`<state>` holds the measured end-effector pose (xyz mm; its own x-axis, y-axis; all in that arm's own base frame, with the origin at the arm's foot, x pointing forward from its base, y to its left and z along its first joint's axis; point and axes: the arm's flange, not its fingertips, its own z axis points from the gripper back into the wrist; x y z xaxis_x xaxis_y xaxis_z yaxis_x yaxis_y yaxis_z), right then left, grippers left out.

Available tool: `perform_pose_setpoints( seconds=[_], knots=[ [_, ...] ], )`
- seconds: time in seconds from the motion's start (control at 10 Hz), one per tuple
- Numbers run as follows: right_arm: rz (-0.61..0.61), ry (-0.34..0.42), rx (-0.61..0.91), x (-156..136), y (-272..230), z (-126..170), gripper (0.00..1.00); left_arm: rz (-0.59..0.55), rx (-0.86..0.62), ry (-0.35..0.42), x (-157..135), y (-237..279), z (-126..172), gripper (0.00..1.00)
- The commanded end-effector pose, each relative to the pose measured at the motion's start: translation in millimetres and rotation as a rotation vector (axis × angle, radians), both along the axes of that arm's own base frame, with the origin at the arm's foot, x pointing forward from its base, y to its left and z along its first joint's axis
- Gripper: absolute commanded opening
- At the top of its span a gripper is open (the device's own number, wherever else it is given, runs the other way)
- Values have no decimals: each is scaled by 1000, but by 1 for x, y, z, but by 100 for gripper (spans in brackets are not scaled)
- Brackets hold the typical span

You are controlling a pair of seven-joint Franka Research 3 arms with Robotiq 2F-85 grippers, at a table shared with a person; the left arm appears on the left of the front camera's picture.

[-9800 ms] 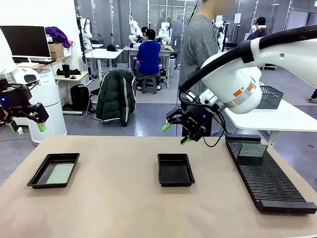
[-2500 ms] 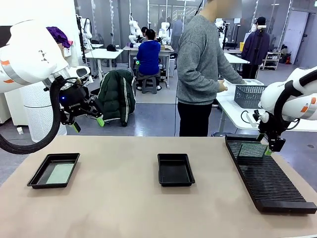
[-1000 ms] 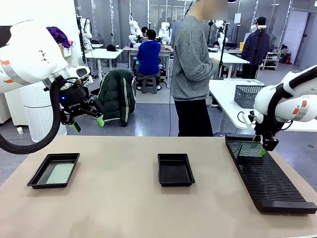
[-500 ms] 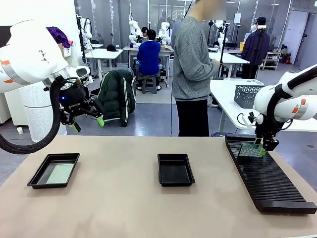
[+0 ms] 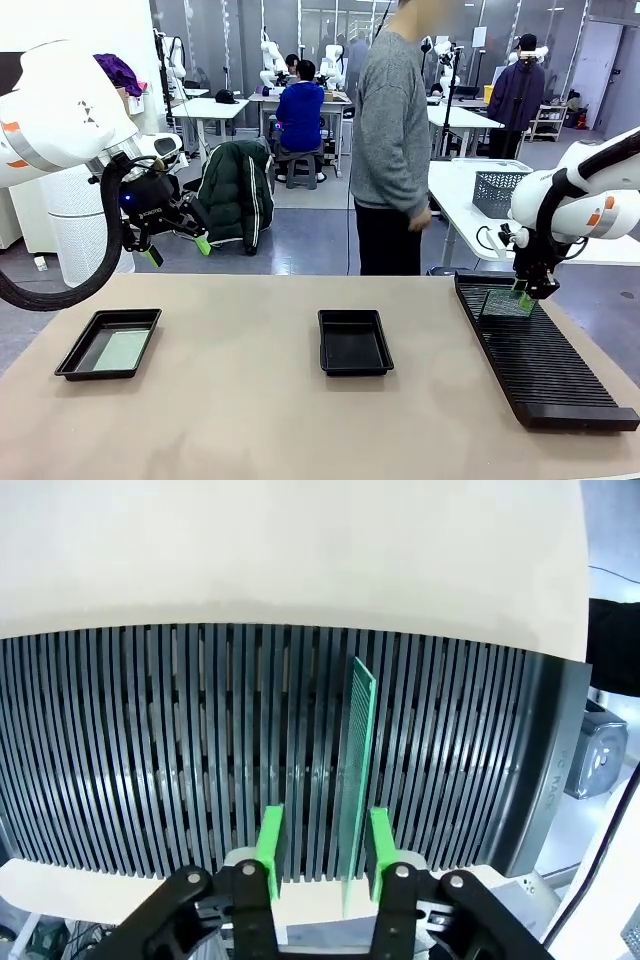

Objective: Inspect and transfer BCBs to ESD trays.
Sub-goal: Pick up the Blank PCB from the PCB Rack and place it in the right ESD tray.

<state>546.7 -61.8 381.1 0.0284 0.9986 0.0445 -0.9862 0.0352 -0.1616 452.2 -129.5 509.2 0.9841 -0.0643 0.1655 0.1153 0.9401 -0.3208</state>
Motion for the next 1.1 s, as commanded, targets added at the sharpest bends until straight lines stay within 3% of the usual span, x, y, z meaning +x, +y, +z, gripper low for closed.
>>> perform_pose_setpoints(
  seconds=[0.0, 0.1, 0.4, 0.5, 0.6, 0.7, 0.8, 0.9, 1.0],
  knots=[
    [-24, 24, -18, 3, 0, 3, 37, 0, 1, -1, -3, 0, 0, 100],
    [-24, 27, -20, 4, 0, 3, 38, 0, 1, -1, -3, 0, 0, 100],
    [-28, 27, -24, 6, 1, 1, 24, 0, 1, -1, -3, 0, 0, 100],
    [-27, 24, -23, 7, 1, 0, 25, 0, 1, -1, -3, 0, 0, 100],
    [-30, 25, -25, 7, 1, -2, 18, 0, 1, -1, -3, 0, 0, 100],
    [-30, 25, -22, 7, 1, -3, 18, 0, 1, -1, -3, 0, 0, 100],
    [-31, 23, -22, 6, 0, -4, 11, 0, 1, -1, -3, 0, 0, 100],
    [-33, 26, -25, 6, 0, -5, 12, 0, 1, -1, -3, 0, 0, 100],
    [-34, 26, -24, 6, 0, -6, 5, 0, 1, -1, -3, 0, 0, 100]
  ],
)
